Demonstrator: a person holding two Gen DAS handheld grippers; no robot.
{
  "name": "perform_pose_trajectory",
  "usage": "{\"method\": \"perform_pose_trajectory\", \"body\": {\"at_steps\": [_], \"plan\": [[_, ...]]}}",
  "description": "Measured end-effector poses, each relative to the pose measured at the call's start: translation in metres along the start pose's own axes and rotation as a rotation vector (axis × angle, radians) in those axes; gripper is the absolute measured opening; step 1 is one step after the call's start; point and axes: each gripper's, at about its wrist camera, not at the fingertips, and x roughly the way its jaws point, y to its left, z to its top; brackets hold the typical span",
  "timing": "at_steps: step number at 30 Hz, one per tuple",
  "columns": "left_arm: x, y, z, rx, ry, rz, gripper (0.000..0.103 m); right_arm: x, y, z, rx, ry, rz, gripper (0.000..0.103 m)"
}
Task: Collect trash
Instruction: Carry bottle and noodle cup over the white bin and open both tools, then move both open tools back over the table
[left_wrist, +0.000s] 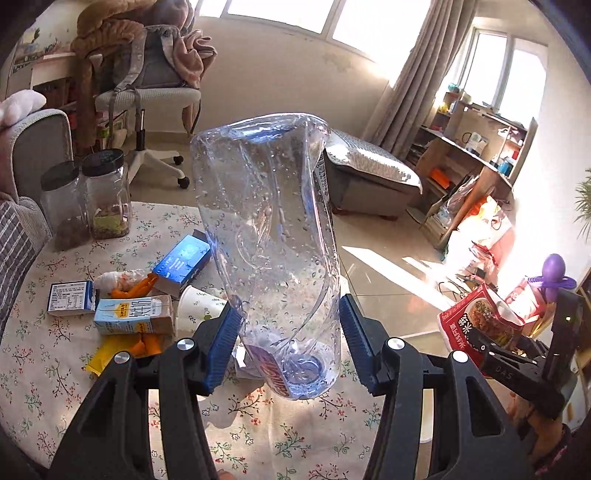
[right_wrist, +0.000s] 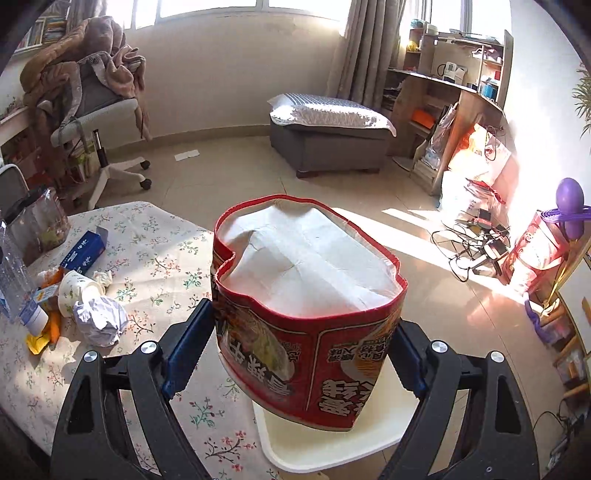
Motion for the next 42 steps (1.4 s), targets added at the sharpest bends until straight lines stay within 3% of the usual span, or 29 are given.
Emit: {"method": "perform_pose_trajectory", "body": {"at_steps": [5,11,22,24,25,26,31,35,42], "plan": [[0.030,-0.053,-0.025,0.053,0.064,-0.067,0.054,0.017,-0.014,-0.013,0.025,0.111,-0.078,0.086],[0.071,-0.108,-0.045,0.051,0.170,-0.172,0.054,-0.002,-0.050,-0.013,0.142,0.031,-0.187,0.094],[0.117,-0.163,-0.067,0.031,0.323,-0.283,0.055,-0.015,-0.107,-0.018,0.316,-0.025,-0.234,0.096],[0.118,-0.167,-0.069,0.031,0.338,-0.286,0.062,-0.016,-0.109,-0.018,0.319,-0.031,-0.235,0.096],[0.118,-0.169,-0.069,0.032,0.342,-0.289,0.072,-0.016,-0.109,-0.018,0.321,-0.035,-0.234,0.096],[0.117,-0.170,-0.069,0.034,0.340,-0.290,0.076,-0.017,-0.109,-0.018,0.320,-0.038,-0.231,0.096],[0.107,-0.170,-0.060,0.083,0.291,-0.219,0.081,-0.022,-0.101,-0.017,0.301,-0.064,-0.220,0.096],[0.092,-0.162,-0.048,0.134,0.199,-0.087,0.088,-0.029,-0.089,-0.013,0.284,-0.105,-0.204,0.096],[0.062,-0.131,-0.028,0.160,0.062,0.078,0.093,-0.037,-0.049,-0.003,0.233,-0.160,-0.157,0.096]]}}
